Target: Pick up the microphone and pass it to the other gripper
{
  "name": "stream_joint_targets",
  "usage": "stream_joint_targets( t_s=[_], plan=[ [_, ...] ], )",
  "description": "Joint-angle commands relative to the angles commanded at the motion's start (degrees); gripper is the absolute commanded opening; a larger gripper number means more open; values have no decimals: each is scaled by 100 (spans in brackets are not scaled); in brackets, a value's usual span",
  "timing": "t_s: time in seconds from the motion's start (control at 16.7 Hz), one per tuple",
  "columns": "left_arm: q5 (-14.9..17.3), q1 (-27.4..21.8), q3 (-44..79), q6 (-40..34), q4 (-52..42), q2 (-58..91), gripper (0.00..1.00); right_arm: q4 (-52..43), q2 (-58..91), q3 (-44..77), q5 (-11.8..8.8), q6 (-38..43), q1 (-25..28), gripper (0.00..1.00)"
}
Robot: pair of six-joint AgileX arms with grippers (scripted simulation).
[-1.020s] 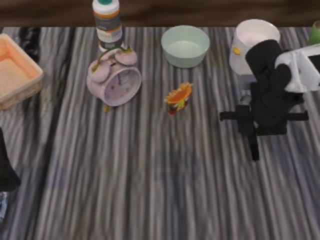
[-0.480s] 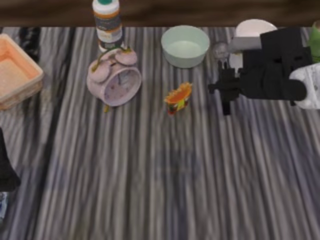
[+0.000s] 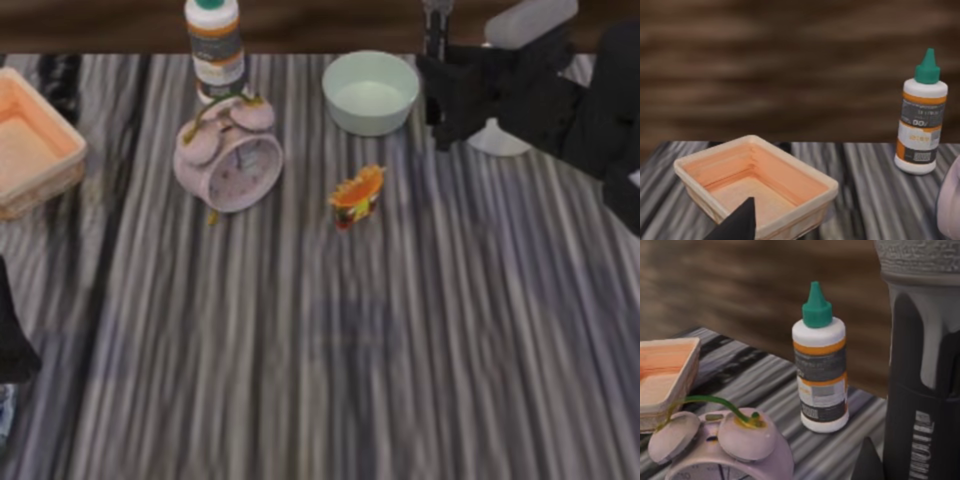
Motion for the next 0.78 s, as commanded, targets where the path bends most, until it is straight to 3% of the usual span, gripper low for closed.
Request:
stream_joint_targets(
  t_s=[0.24, 0.54, 0.66, 0.78],
  plan=[
    [0, 0, 0, 0, 0, 0, 100, 657, -293, -211, -249, -193, -17, 0],
    [0, 0, 0, 0, 0, 0, 100, 661, -280, -190, -248, -184, 12, 0],
    [0, 0, 0, 0, 0, 0, 100, 628, -350, -211, -166, -178, 106, 0],
    [0, 0, 0, 0, 0, 0, 100, 522, -585, -282, 116, -161, 399, 0]
  ],
)
